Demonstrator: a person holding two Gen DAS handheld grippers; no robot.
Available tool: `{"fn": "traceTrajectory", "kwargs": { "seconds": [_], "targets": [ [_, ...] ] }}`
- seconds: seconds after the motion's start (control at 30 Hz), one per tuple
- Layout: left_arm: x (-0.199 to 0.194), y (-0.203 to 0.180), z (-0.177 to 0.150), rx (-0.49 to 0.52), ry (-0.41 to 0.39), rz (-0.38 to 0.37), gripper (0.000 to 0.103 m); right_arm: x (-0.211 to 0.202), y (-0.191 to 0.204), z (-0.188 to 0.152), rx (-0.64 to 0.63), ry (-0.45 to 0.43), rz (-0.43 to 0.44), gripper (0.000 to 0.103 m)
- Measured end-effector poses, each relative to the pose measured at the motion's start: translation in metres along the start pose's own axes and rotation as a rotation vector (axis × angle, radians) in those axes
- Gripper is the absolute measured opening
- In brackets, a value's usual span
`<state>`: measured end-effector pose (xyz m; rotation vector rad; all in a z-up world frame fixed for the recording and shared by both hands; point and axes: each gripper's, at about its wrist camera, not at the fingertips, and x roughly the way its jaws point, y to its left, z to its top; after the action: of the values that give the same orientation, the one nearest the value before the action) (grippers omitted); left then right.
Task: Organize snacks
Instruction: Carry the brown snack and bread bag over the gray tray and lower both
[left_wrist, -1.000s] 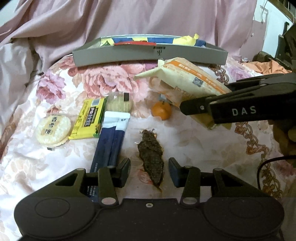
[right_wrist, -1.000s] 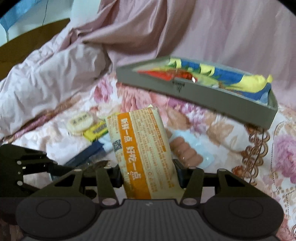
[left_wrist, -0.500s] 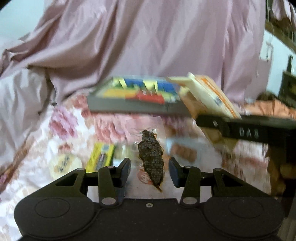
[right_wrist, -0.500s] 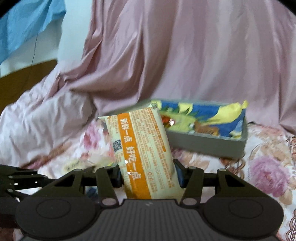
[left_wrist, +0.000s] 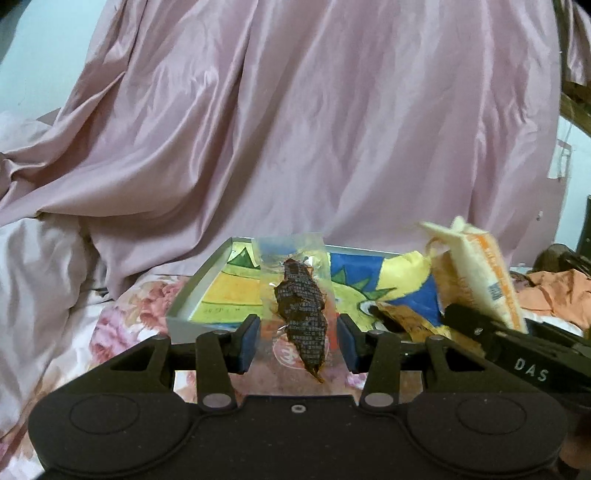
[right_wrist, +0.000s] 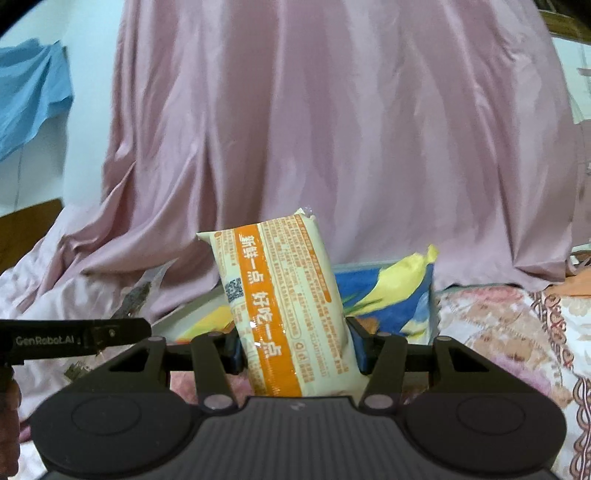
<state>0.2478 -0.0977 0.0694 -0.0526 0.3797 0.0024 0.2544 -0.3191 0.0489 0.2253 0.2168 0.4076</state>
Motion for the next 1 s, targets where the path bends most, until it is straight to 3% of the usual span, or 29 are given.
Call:
{"fn": "traceTrajectory", "kwargs": {
  "seconds": [0.3, 0.57, 0.73, 1.0],
  "targets": [
    [0.058, -0.007, 0.017, -0.014, 0.01, 0.026, 0.047, 0.047, -0.024, 0.008, 0.05, -0.046, -0.054, 0.056],
    [0.1, -0.014, 0.006, -0.038, 0.098, 0.039, 0.047, 0.072, -0.045, 0.001, 0.09, 0.015, -0.058, 0.056],
    [0.12, -0.024, 0.004, -0.004, 0.124, 0.047, 0.047, 0.081, -0.051, -0.006, 0.109, 0.064, -0.048, 0.055],
    [0.144, -0.033, 0.004, -0.003, 0.134, 0.059, 0.047, 0.082, -0.053, -0.008, 0.091, 0.066, -0.048, 0.055]
  ]
}}
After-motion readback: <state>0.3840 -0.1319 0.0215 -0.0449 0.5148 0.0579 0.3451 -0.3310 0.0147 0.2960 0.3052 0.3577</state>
